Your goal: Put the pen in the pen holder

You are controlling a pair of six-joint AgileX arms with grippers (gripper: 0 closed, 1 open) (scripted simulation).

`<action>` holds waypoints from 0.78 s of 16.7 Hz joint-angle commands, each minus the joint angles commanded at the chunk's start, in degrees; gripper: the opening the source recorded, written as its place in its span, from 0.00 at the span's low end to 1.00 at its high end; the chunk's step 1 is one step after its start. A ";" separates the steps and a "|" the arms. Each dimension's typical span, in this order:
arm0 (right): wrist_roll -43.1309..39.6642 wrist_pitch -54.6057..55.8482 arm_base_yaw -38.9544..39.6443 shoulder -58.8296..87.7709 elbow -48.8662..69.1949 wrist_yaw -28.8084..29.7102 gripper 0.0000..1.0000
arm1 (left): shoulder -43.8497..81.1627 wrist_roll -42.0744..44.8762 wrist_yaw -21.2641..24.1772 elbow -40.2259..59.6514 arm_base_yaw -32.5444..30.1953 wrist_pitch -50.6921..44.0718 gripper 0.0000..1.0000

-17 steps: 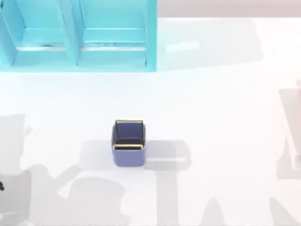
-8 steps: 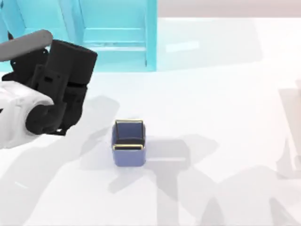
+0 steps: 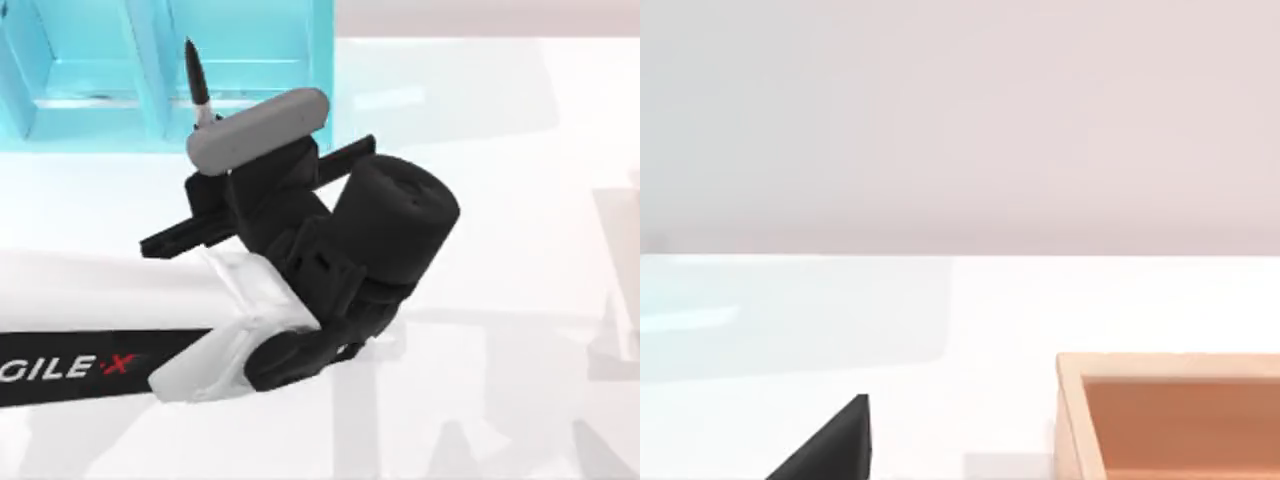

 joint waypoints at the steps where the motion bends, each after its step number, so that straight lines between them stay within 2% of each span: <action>1: 0.00 0.00 0.00 0.00 0.00 0.00 1.00 | 1.05 0.69 -2.12 0.43 -2.30 1.34 0.00; 5: 0.00 0.00 0.00 0.00 0.00 0.00 1.00 | 3.96 2.60 -6.81 1.32 -8.02 4.41 0.00; 10: 0.00 0.00 0.00 0.00 0.00 0.00 1.00 | 4.25 2.79 -7.16 1.38 -8.53 4.66 0.00; 11: 0.00 0.00 0.00 0.00 0.00 0.00 1.00 | 9.63 2.44 -5.31 1.06 -7.92 24.60 0.00; 13: 0.00 0.00 0.00 0.00 0.00 0.00 1.00 | 9.35 2.17 -5.38 1.05 -7.91 23.74 0.00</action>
